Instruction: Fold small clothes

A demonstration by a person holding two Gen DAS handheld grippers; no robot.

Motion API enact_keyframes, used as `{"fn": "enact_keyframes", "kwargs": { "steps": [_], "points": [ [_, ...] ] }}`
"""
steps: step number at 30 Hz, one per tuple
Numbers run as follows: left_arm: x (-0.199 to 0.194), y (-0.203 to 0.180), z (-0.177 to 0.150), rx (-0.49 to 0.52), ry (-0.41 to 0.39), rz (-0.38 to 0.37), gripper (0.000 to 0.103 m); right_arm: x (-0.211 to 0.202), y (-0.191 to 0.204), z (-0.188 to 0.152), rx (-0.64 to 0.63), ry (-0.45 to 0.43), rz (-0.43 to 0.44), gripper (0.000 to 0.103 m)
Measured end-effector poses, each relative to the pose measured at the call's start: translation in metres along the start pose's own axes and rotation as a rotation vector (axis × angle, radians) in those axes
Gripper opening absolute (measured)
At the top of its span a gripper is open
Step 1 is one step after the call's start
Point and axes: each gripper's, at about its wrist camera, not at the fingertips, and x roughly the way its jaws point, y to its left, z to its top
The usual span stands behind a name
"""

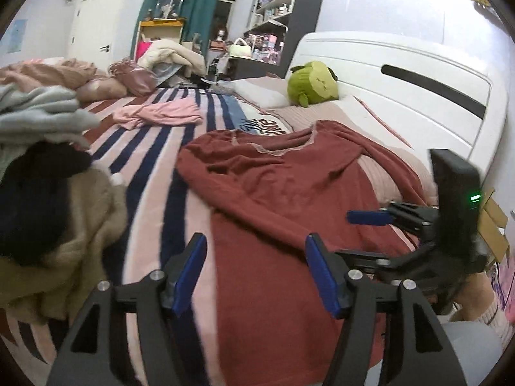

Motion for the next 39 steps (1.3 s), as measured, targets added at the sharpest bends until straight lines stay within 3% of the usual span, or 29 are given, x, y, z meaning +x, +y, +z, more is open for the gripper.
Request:
{"fn": "enact_keyframes", "kwargs": {
  "steps": [1, 3, 6, 11, 16, 19, 23, 25, 26, 29, 33, 34, 35, 36, 37, 39],
  "points": [
    [0.001, 0.003, -0.001, -0.004, 0.0, 0.005, 0.06, 0.009, 0.002, 0.002, -0.014, 0.022, -0.008, 0.055],
    [-0.001, 0.011, -0.005, -0.016, -0.005, 0.011, 0.06, 0.036, 0.003, 0.005, -0.031, 0.106, -0.037, 0.017],
    [-0.007, 0.02, -0.01, -0.029, -0.016, -0.011, 0.06, 0.05, -0.006, 0.007, -0.005, 0.128, -0.062, 0.004],
    [-0.01, 0.028, -0.008, -0.026, -0.033, -0.004, 0.06, 0.027, -0.033, 0.021, 0.116, 0.037, -0.071, 0.001],
    [-0.004, 0.034, 0.0, -0.022, -0.036, -0.013, 0.06, 0.004, -0.058, 0.024, 0.175, 0.024, -0.135, 0.0],
    [0.005, 0.034, 0.002, -0.012, -0.019, -0.004, 0.06, -0.01, -0.078, 0.011, 0.226, 0.048, -0.174, 0.0],
    [0.016, 0.035, 0.001, -0.021, 0.007, -0.006, 0.06, -0.016, -0.099, -0.019, 0.312, 0.096, -0.153, 0.001],
    [0.021, 0.032, 0.0, -0.023, 0.019, -0.004, 0.06, -0.024, -0.098, -0.025, 0.316, 0.067, -0.136, 0.003],
    [0.022, 0.031, -0.001, -0.021, 0.023, -0.005, 0.06, -0.03, -0.098, -0.027, 0.323, 0.04, -0.106, 0.007],
    [0.025, 0.028, -0.001, -0.018, 0.035, -0.006, 0.06, -0.043, -0.089, -0.031, 0.333, -0.023, 0.0, 0.051],
    [0.026, 0.024, -0.001, -0.018, 0.039, -0.005, 0.061, -0.026, -0.067, -0.039, 0.247, 0.083, 0.012, 0.058],
    [0.026, 0.023, -0.001, -0.021, 0.039, -0.008, 0.061, -0.02, -0.062, -0.042, 0.216, 0.108, -0.01, 0.057],
    [0.026, 0.023, -0.001, -0.021, 0.039, -0.008, 0.062, -0.012, -0.056, -0.045, 0.182, 0.13, -0.049, 0.048],
    [0.026, 0.021, -0.001, -0.02, 0.039, -0.007, 0.062, -0.008, -0.05, -0.046, 0.159, 0.127, -0.102, 0.011],
    [0.026, 0.02, -0.001, -0.017, 0.041, -0.005, 0.062, -0.007, -0.049, -0.047, 0.151, 0.124, -0.132, 0.003],
    [0.025, 0.018, -0.001, -0.01, 0.044, -0.001, 0.062, -0.015, -0.05, -0.045, 0.146, 0.083, -0.166, 0.003]
  ]
}}
